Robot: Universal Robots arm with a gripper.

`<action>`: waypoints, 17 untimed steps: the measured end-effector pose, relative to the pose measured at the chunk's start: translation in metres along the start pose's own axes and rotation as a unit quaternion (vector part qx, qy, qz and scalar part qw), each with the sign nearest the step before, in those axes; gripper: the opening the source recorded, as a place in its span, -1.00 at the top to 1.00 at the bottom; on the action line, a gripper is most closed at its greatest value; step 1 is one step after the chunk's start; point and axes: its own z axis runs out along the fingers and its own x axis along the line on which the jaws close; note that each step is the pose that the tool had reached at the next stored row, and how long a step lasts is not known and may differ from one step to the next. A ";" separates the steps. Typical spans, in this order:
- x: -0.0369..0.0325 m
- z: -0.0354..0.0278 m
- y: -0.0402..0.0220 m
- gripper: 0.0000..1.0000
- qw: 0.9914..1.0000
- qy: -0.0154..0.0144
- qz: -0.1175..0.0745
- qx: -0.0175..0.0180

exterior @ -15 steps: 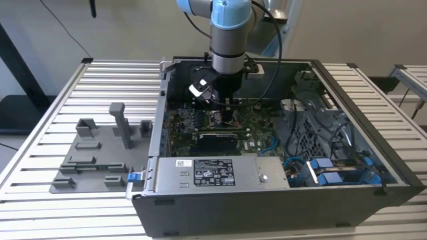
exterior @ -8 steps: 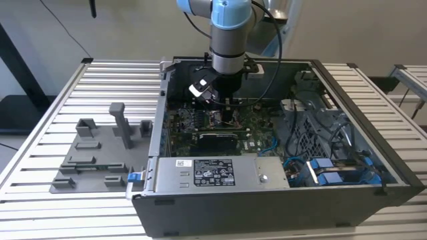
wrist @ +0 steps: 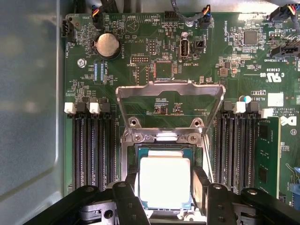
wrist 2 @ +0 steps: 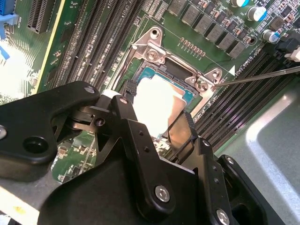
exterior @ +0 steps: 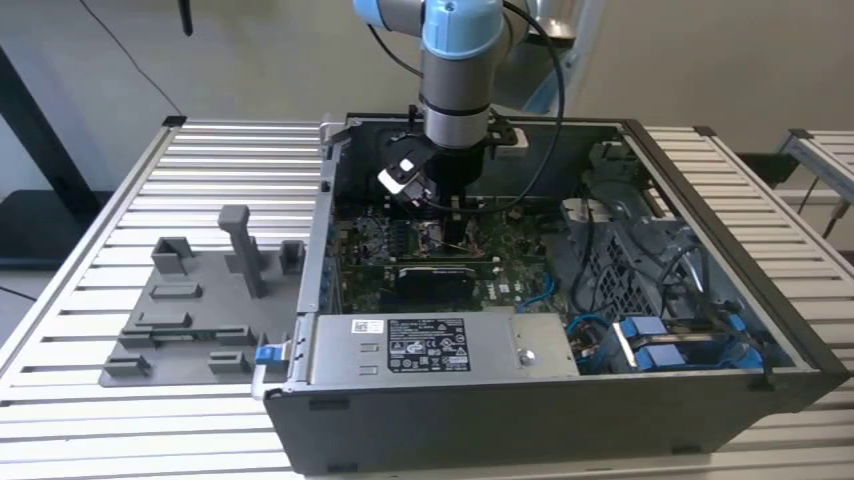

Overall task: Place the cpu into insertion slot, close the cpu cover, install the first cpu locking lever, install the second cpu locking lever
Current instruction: 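Place the cpu into insertion slot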

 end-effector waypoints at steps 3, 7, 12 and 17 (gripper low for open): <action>0.0000 0.0000 0.0004 -0.08 1.000 0.000 0.000 0.000; 0.0000 0.0001 0.0006 -0.08 1.000 0.000 0.000 0.000; 0.0000 0.0001 0.0007 -0.08 1.000 0.000 0.000 0.000; 0.0001 0.0004 0.0008 -0.25 1.000 0.000 0.000 0.000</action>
